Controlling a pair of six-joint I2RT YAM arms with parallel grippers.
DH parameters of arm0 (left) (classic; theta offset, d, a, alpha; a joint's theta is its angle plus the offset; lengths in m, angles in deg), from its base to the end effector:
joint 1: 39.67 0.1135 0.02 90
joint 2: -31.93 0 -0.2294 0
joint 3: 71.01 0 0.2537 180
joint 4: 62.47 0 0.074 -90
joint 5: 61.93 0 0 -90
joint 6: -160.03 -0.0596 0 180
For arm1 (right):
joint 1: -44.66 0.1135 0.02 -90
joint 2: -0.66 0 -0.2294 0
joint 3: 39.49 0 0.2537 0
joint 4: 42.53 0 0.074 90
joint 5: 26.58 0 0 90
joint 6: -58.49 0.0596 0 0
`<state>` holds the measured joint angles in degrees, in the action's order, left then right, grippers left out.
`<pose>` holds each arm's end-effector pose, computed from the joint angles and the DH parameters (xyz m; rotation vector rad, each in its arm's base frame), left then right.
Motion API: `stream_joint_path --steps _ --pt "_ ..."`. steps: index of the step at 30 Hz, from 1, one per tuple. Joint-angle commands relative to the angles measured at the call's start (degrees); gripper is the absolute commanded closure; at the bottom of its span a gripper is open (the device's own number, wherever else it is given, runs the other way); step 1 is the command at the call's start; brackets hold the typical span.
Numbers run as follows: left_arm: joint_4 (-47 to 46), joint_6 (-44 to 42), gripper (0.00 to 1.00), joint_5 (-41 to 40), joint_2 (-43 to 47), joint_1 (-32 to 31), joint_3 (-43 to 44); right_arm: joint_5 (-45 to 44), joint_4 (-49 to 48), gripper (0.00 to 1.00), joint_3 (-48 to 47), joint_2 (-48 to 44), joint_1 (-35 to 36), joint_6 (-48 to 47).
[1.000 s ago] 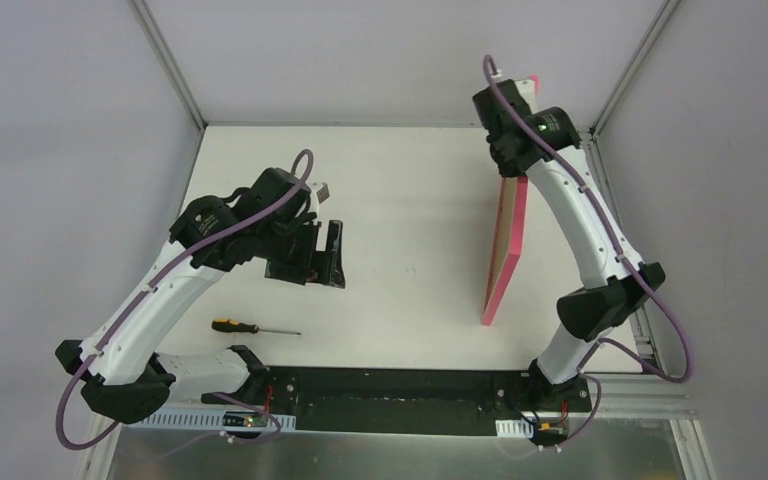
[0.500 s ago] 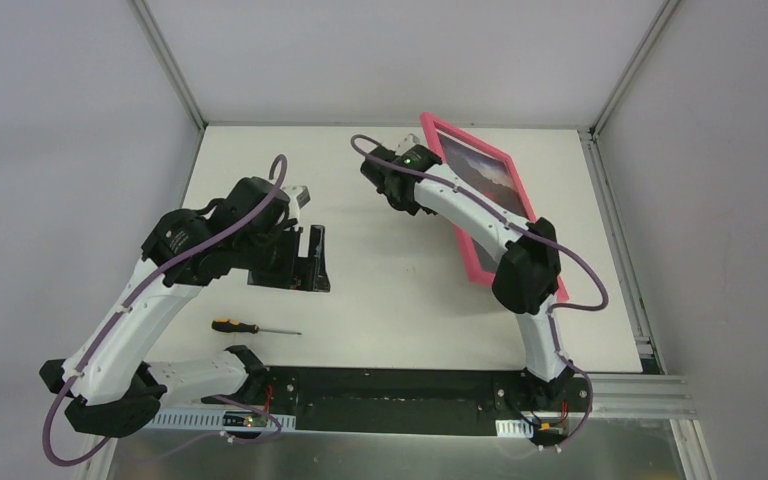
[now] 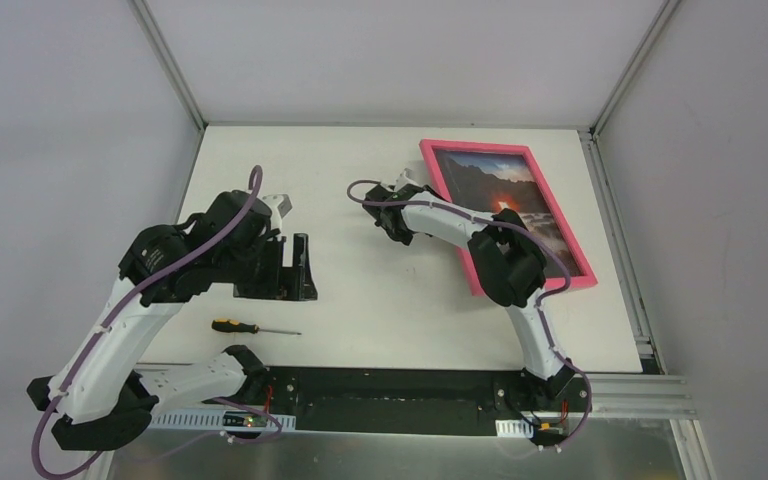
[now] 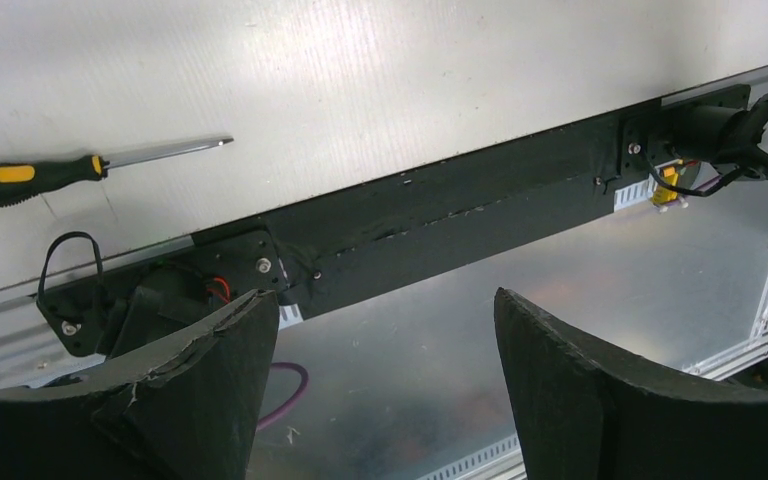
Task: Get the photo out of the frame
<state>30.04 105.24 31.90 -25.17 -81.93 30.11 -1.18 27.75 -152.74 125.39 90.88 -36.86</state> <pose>0.1204 -0.1148 0.3825 0.1880 2.5290 -0.6674 0.3250 0.2614 0.1530 -0.9077 2.1200 -1.3068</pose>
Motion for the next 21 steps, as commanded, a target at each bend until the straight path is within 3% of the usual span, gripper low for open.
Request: stream_joint_path --steps 1,15,21 --pt "2.93 2.32 0.2 -2.12 1.67 0.42 -0.79 4.51 -5.55 1.0 3.3 1.91 -2.35 -4.24" --pt "5.52 5.09 0.21 -3.48 4.13 0.42 -2.13 5.79 -17.26 1.0 10.17 5.43 -5.02 -12.06" --pt "5.48 5.93 0.2 -3.5 4.54 0.44 -2.41 9.38 -14.84 1.0 14.78 2.83 -4.63 -7.66"
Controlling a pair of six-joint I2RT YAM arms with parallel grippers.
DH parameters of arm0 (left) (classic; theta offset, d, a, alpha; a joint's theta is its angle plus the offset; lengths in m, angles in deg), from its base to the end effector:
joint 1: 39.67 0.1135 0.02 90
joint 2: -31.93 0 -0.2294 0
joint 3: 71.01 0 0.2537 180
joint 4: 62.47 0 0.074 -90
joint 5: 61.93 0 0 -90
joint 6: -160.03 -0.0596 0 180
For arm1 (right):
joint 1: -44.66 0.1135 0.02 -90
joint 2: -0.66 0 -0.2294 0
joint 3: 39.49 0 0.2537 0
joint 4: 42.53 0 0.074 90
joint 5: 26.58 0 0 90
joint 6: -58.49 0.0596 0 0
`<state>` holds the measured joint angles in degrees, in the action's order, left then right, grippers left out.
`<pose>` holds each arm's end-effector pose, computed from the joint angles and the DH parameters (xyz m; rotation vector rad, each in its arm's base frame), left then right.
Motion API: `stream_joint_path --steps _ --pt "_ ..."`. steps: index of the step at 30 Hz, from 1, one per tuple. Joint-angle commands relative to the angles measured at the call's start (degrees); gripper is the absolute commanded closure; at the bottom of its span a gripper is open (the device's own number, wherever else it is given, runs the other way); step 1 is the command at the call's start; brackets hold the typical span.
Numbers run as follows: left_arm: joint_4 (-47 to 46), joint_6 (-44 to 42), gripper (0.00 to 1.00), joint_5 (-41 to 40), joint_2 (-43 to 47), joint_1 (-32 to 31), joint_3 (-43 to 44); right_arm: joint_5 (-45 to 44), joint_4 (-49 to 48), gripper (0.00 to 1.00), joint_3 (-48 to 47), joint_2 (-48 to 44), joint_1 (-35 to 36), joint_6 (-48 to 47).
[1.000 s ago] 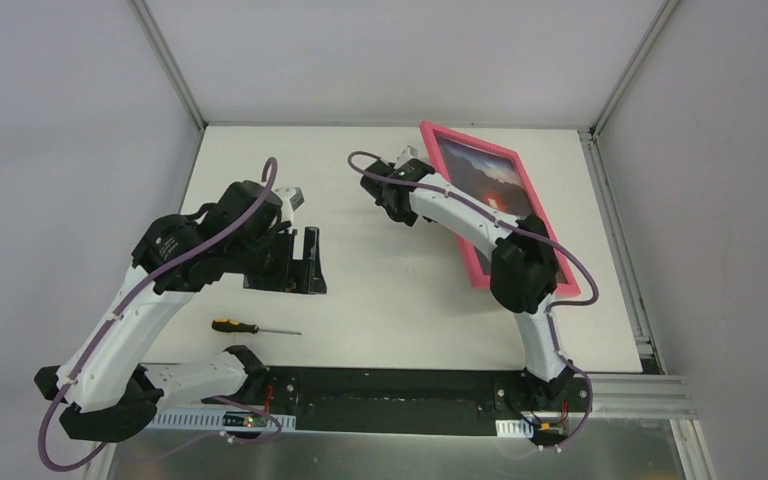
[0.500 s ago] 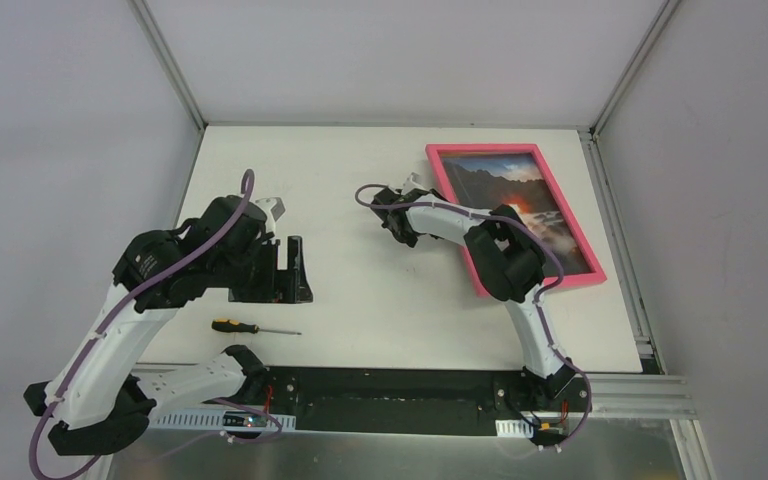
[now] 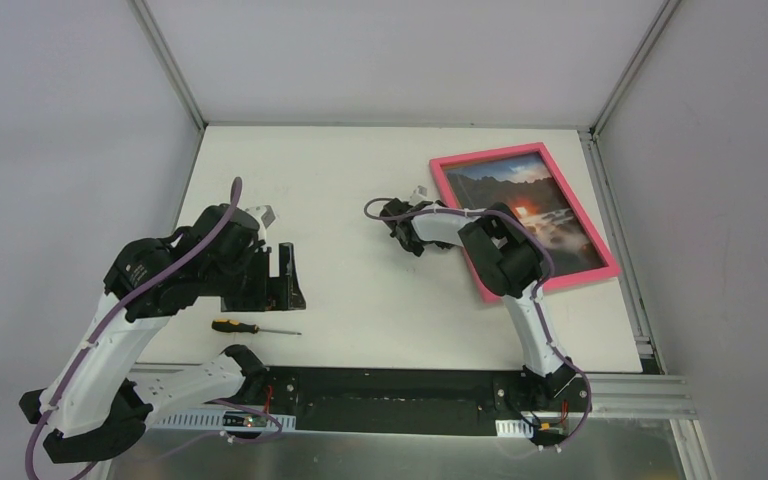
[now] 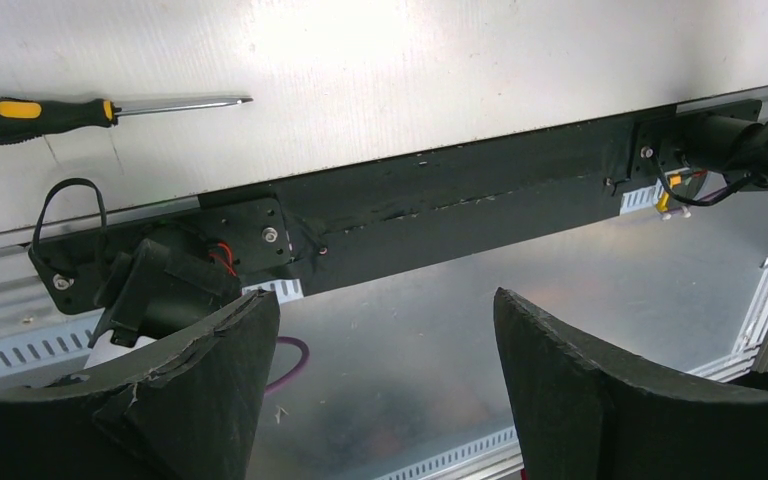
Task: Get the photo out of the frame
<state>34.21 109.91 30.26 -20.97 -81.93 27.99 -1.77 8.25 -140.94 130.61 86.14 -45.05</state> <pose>0.1038 -0.0974 0.3761 0.0710 2.5719 -0.6426 0.3420 0.2302 0.0710 -0.9553 2.1379 -1.3974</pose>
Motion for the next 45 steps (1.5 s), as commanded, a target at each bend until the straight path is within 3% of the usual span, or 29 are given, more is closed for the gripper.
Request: stream_joint_path --steps 1,8,9,11,15,17,20,25,32,39,45 --pt "1.19 1.25 0.2 -1.85 0.34 0.47 -0.25 11.24 4.2 1.0 4.46 -3.52 0.52 0.99" --pt "-1.3 1.25 0.2 -1.69 -0.24 0.45 -1.18 13.96 6.56 1.0 8.79 -6.37 2.65 6.25" --pt "-1.54 1.25 0.2 -1.6 -0.39 0.43 -1.16 14.78 7.47 0.91 8.68 -6.6 2.81 7.22" --pt "-1.88 1.25 0.2 -1.58 -0.52 0.47 -1.07 17.24 8.47 0.62 8.77 -7.85 3.63 8.37" --pt "-2.41 1.79 0.2 -1.22 -0.55 0.44 -1.4 21.88 10.09 0.23 8.93 -11.52 4.29 9.8" --pt "-2.8 2.27 0.2 -0.92 -0.61 0.42 -1.83 24.77 11.56 0.11 8.67 -13.02 4.3 10.61" --pt "-3.43 2.86 0.2 -0.69 -0.71 0.45 -1.93 31.98 12.1 0.02 9.08 -17.16 4.31 10.69" --pt "-4.52 4.4 0.2 -0.66 -0.63 0.43 -2.7 46.75 14.38 0.01 8.62 -23.37 2.98 12.37" --pt "-6.47 7.11 0.2 -0.91 -0.06 0.47 -3.48 60.98 8.78 0.04 14.08 -30.32 -6.0 19.66" --pt "-7.02 9.71 0.19 -0.34 0.21 0.42 -3.66 66.63 6.91 0.2 17.41 -29.34 -11.66 18.3" --pt "-7.41 12.01 0.19 -0.77 0.63 0.47 -4.09 64.62 3.7 0.42 21.07 -28.26 -13.17 16.64"
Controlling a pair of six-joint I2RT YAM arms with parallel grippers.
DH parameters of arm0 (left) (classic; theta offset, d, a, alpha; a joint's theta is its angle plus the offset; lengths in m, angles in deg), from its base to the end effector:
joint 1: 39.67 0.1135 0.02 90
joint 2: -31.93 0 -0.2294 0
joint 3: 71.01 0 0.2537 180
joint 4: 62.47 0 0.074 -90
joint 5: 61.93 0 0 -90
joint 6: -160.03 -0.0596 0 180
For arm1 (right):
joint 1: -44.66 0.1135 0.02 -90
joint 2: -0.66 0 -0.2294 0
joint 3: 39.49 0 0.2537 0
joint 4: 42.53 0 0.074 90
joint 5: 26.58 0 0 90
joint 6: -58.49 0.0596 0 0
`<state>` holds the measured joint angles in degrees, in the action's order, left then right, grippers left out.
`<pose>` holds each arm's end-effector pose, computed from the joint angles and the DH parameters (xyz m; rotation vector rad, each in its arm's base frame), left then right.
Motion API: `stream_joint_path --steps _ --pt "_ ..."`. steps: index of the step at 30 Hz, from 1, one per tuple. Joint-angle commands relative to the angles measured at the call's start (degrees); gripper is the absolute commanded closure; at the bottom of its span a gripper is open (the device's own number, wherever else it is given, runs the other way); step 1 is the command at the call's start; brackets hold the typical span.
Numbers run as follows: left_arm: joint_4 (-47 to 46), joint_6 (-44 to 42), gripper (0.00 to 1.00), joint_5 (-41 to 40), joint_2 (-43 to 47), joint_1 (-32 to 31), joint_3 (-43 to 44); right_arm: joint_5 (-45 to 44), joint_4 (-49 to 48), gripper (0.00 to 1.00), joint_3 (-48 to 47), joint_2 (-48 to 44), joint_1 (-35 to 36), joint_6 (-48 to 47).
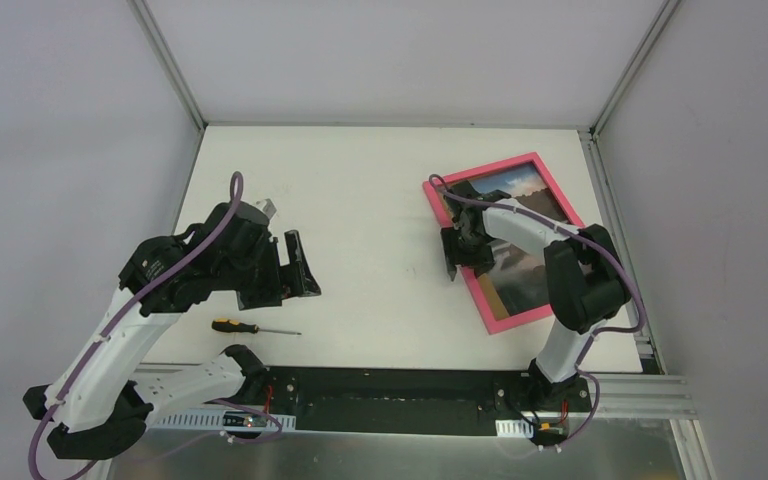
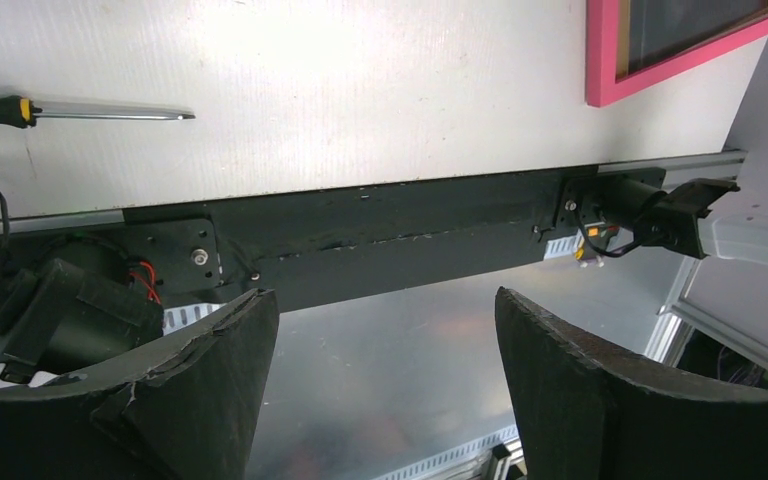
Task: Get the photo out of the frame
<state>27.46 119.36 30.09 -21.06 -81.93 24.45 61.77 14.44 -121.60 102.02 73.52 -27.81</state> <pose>0.1165 -0.1087 0.3696 -0.1397 2.5448 -0.7425 0.2956 0.1609 0.1250 -0.6272 2.8336 0.0582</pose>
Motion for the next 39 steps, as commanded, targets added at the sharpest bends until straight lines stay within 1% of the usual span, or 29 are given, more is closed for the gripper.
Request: stream_joint_path --steps 1,3,5,8,11,13,19,24,27,30,35,39 --pt "-0.73 2.94 0.19 -0.8 0.7 0.43 -0.64 -0.37 -2.86 0.47 2.08 0.37 -0.58 -0.7" --pt "-0.98 3.55 0.2 -0.99 0.7 0.42 -0.74 -2.05 -3.45 0.54 2.53 0.15 -0.63 -0.78" --pt "-1.14 4.1 0.2 -1.12 0.66 0.43 -0.83 -4.08 -4.21 0.59 2.76 -0.6 -0.5 -0.92" --pt "-1.34 4.53 0.2 -1.33 0.29 0.43 -0.68 -7.7 -4.41 0.71 2.47 -2.16 -0.47 -1.68" --pt "-1.54 4.64 0.2 -1.39 -0.15 0.44 -0.44 -10.78 -2.23 0.8 0.33 -3.94 0.18 -2.78" --pt "-1.65 4.54 0.2 -1.43 -0.5 0.47 -0.31 -12.69 0.0 0.82 -1.48 -5.9 1.27 -3.31" --pt "-2.66 3.47 0.2 -0.92 -1.71 0.43 0.06 -15.44 6.3 1.0 -7.61 -10.29 3.69 -2.38" --pt "-2.77 1.88 0.2 -0.66 -2.71 0.49 1.31 -17.92 10.86 1.0 -13.43 -12.18 7.68 -0.43" --pt "-2.78 1.22 0.2 -0.85 -2.82 0.45 1.45 -19.18 10.89 1.0 -15.93 -12.35 11.6 1.54" --pt "-2.71 0.71 0.2 -0.98 -2.31 0.43 1.6 -20.49 9.74 1.0 -18.6 -10.37 15.08 3.69" --pt "-1.75 0.32 0.2 -1.62 -1.13 0.45 2.48 -22.39 10.09 1.0 -27.18 -1.34 21.79 7.84" --pt "1.16 -0.16 0.2 -3.39 0.04 0.42 4.12 -23.28 11.88 1.0 -39.39 9.5 27.69 11.91"
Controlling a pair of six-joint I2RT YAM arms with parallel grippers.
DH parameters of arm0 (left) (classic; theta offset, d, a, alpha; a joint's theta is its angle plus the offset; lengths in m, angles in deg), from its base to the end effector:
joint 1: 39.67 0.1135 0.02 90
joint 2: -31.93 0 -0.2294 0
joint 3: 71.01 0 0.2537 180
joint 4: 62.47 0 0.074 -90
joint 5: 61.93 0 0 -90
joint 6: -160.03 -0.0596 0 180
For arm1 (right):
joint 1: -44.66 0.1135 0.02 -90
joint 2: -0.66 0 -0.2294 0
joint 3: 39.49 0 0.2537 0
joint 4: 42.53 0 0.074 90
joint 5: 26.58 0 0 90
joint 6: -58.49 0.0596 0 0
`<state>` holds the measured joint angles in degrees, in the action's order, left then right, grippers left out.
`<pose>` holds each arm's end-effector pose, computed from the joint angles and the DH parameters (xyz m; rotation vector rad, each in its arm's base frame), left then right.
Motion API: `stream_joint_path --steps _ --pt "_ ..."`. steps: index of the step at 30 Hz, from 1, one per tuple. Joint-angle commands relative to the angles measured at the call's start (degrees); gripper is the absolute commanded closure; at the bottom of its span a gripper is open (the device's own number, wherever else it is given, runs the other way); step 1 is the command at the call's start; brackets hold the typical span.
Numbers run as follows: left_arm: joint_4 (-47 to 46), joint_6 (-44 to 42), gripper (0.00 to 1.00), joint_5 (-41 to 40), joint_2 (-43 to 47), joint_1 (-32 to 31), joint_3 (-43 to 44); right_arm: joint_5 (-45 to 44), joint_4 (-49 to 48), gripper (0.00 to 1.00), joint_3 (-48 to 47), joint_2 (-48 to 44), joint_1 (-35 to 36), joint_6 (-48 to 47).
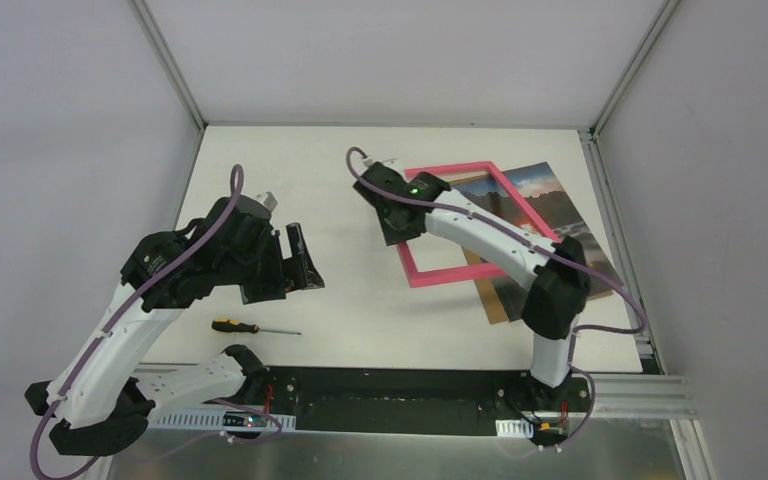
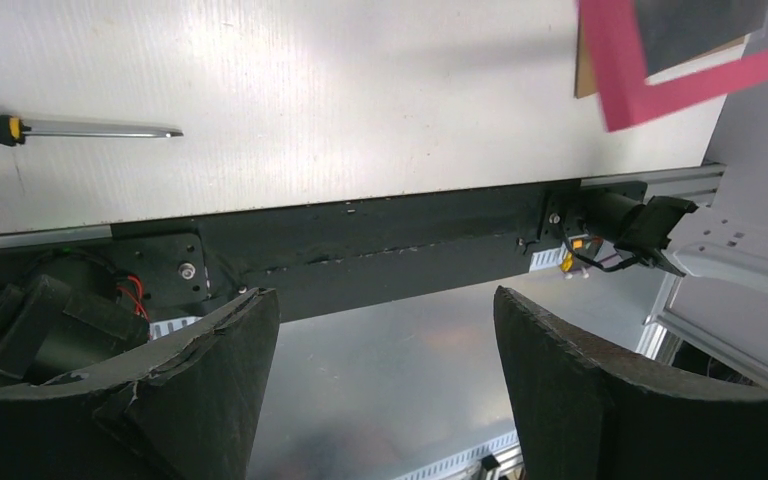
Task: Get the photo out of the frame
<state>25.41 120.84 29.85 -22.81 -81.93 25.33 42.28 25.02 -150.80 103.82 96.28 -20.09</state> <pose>0.1243 -0.1154 0.3727 -0.1730 2.5264 -0.7644 0.2586 0.2919 0.2613 -0.7393 2.3916 -0.0401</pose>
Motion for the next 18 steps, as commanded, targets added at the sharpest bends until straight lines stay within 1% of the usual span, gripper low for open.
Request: stream_joint_path --steps 1,4,8,13,18 --pt "3.99 -1.64 0.2 -3.66 2.21 0.42 3.56 -4.05 2.02 1.0 -13.86 10.54 6.13 4.89" --pt "6.3 -1.63 0.2 -5.0 3.6 0.44 4.32 -4.71 4.35 1.0 -23.74 19.47 9.28 7.28" --pt "9.22 -1.2 0.2 -6.27 5.84 0.42 4.84 -3.51 4.99 1.0 -30.62 27.94 10.39 11.04" --pt "12.35 -0.72 0.2 -7.53 8.58 0.43 5.41 -0.37 1.58 1.0 -32.57 32.54 12.87 11.97" --pt "14.25 -1.03 0.2 -7.69 9.55 0.43 6.0 1.03 1.02 1.0 -33.07 35.12 13.43 16.32"
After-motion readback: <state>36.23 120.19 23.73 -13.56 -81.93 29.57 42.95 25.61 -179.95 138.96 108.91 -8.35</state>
